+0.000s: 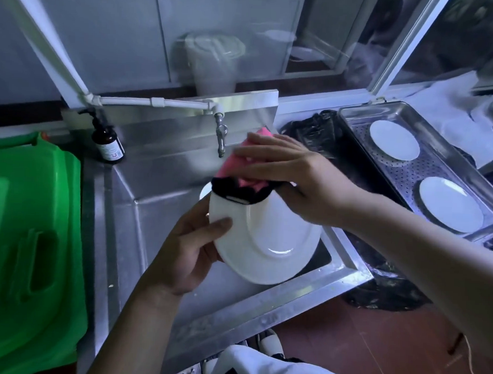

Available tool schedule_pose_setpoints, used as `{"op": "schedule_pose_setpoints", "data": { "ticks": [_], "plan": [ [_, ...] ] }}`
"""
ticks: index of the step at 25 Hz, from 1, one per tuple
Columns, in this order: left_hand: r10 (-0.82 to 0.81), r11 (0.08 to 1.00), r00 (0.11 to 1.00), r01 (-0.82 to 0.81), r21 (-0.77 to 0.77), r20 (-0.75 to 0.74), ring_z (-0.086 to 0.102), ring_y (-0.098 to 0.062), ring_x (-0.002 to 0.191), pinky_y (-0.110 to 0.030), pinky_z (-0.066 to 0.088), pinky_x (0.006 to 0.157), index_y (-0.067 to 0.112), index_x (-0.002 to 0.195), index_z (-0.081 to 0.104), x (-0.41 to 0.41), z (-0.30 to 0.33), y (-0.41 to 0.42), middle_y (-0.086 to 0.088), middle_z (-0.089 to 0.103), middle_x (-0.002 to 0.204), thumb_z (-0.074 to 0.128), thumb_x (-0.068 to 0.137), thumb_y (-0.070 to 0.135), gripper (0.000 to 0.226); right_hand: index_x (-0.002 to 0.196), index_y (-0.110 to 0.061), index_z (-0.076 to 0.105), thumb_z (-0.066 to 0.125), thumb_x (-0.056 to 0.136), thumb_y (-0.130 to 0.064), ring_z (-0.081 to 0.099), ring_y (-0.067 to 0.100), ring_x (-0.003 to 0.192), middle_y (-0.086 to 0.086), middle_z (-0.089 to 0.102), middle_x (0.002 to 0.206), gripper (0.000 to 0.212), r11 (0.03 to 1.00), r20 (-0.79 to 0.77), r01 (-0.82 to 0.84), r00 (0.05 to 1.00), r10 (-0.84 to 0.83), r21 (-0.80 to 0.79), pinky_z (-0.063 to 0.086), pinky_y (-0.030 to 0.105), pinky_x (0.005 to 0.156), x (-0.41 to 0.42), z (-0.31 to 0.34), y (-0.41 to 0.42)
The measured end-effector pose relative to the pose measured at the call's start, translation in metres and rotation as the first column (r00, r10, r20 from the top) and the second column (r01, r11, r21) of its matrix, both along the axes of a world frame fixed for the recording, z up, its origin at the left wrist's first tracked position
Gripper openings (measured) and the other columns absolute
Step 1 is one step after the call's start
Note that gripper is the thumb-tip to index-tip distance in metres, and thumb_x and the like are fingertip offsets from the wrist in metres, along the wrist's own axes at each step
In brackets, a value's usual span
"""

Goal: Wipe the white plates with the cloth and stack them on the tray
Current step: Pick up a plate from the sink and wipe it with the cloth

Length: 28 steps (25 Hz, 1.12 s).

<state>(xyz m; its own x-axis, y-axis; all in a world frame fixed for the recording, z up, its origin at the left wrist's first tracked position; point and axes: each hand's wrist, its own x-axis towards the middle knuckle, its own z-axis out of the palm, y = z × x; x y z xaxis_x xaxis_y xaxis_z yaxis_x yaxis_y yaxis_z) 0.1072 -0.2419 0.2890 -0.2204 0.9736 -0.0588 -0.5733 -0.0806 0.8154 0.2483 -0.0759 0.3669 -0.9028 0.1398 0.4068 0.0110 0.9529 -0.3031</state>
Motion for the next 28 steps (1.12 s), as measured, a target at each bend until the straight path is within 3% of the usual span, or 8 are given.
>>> {"op": "schedule_pose_setpoints", "data": {
  "ticks": [6,10,13,17,19,22,26,28],
  "plan": [
    [0.109,0.991,0.993,-0.113,0.066,0.052,0.067,-0.025,0.117,-0.035,0.058,0.09,0.024,0.121,0.075,0.001,0.008,-0.005,-0.009,0.072,0.125,0.063,0.086,0.01,0.039,0.127,-0.006,0.066,0.053,0.085,0.007,0.053,0.012,0.132,0.006,0.061,0.137,0.046,0.94,0.034,0.108,0.994,-0.102,-0.322,0.037,0.032,0.116,0.0,0.001,0.042],
    [0.227,0.972,0.973,-0.229,0.057,0.036,0.069,-0.019,0.109,-0.033,0.058,0.088,0.027,0.118,0.075,-0.007,0.014,-0.002,-0.003,0.074,0.118,0.052,0.087,0.008,0.043,0.128,-0.011,0.064,0.052,0.086,0.02,0.063,-0.001,0.111,0.0,0.063,0.134,0.054,0.752,-0.02,0.201,0.962,-0.274,-0.628,0.052,0.019,0.088,0.031,-0.024,0.041],
    [0.273,0.96,0.962,-0.274,0.06,0.031,0.068,-0.019,0.113,-0.034,0.057,0.09,0.028,0.12,0.073,-0.007,0.018,0.004,-0.003,0.073,0.121,0.045,0.088,0.006,0.049,0.124,-0.019,0.07,0.053,0.084,0.022,0.062,0.009,0.12,-0.003,0.062,0.137,0.06,0.647,-0.067,0.311,0.87,-0.489,-0.696,0.057,0.034,0.089,0.048,-0.066,0.01],
    [0.32,0.947,0.947,-0.319,0.016,-0.033,0.07,-0.016,0.105,-0.03,0.06,0.081,0.031,0.111,0.077,0.0,0.018,0.017,0.0,0.075,0.112,0.05,0.084,0.005,0.046,0.124,-0.04,0.068,0.055,0.09,0.011,0.059,-0.007,0.083,-0.02,0.07,0.104,0.063,0.549,0.015,0.412,0.809,-0.587,-0.727,0.047,0.01,0.071,0.058,-0.088,-0.045],
    [0.311,0.95,0.947,-0.313,-0.01,-0.082,0.069,-0.015,0.104,-0.03,0.059,0.082,0.032,0.11,0.077,0.003,0.019,0.024,0.0,0.075,0.111,0.053,0.083,0.006,0.045,0.114,-0.034,0.073,0.054,0.095,0.003,0.054,-0.001,0.061,-0.014,0.069,0.074,0.046,0.496,0.142,0.416,0.855,-0.499,-0.762,0.042,0.016,0.06,0.064,-0.079,-0.055],
    [0.282,0.956,0.951,-0.289,-0.044,-0.13,0.067,-0.015,0.104,-0.032,0.055,0.086,0.034,0.109,0.077,0.011,0.018,0.032,0.002,0.074,0.111,0.055,0.083,0.007,0.044,0.1,-0.037,0.077,0.068,0.093,-0.015,0.062,0.009,0.071,-0.005,0.072,0.077,0.025,0.278,0.153,0.292,0.889,-0.431,-0.915,0.052,0.033,0.066,0.073,-0.048,-0.039],
    [0.178,0.982,0.961,-0.188,-0.03,-0.21,0.067,-0.015,0.103,-0.03,0.056,0.081,0.035,0.106,0.077,0.029,0.023,0.036,0.002,0.074,0.11,0.054,0.084,0.007,0.043,0.094,-0.049,0.074,0.069,0.092,-0.01,0.062,0.002,0.072,-0.012,0.07,0.082,0.04,0.576,-0.082,0.449,0.736,-0.672,-0.684,0.05,0.029,0.065,0.075,-0.026,0.011],
    [0.137,0.989,0.967,-0.144,-0.017,-0.216,0.068,-0.016,0.102,-0.028,0.057,0.081,0.033,0.107,0.077,0.038,0.027,0.038,0.0,0.075,0.11,0.055,0.084,0.005,0.042,0.118,-0.026,0.075,0.059,0.088,0.001,0.067,0.006,0.111,-0.008,0.072,0.119,0.043,0.722,-0.186,0.459,0.763,-0.618,-0.517,0.054,0.032,0.095,0.061,-0.029,0.024]
  ]
}}
